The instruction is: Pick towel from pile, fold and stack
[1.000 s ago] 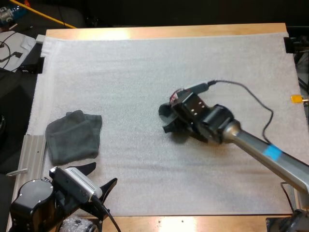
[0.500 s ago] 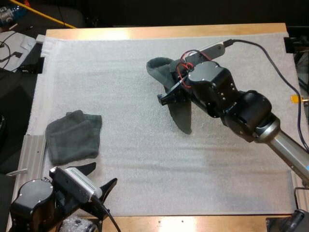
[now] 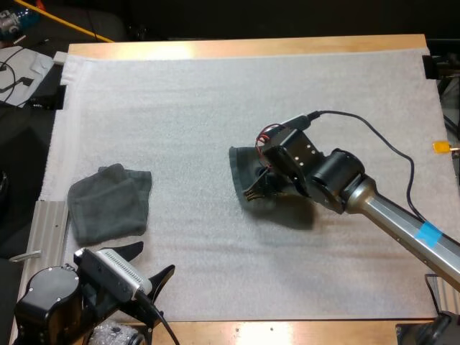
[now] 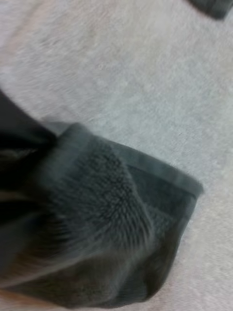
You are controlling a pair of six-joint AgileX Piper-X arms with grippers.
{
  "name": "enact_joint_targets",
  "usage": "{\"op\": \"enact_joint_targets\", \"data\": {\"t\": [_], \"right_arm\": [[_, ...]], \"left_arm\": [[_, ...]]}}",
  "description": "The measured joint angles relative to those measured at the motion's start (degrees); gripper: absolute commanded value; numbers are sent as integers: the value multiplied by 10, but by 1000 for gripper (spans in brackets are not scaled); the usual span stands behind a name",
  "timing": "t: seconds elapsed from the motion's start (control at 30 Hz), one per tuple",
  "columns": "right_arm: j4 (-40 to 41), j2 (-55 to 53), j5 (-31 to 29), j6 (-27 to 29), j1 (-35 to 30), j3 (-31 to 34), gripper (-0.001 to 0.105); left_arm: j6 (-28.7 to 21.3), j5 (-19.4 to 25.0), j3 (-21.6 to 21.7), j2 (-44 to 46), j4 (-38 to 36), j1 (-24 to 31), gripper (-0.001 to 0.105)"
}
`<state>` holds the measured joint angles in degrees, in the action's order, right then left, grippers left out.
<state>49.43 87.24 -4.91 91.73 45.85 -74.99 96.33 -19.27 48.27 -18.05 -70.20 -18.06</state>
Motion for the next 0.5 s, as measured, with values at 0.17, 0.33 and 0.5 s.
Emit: {"op": "enact_joint_targets", "data": {"t": [0.17,0.33,0.5], "right_arm": [[5,-5,-8,-5,-3,11,69],[11,-18,-33,-5,-10,13,63],[28,-24,-44,-5,-19,13,60]], "left_arm": [[1,-1,0,0,0,0,62],[1,-1,0,0,0,0,62],[1,-1,0,0,0,0,62]]}}
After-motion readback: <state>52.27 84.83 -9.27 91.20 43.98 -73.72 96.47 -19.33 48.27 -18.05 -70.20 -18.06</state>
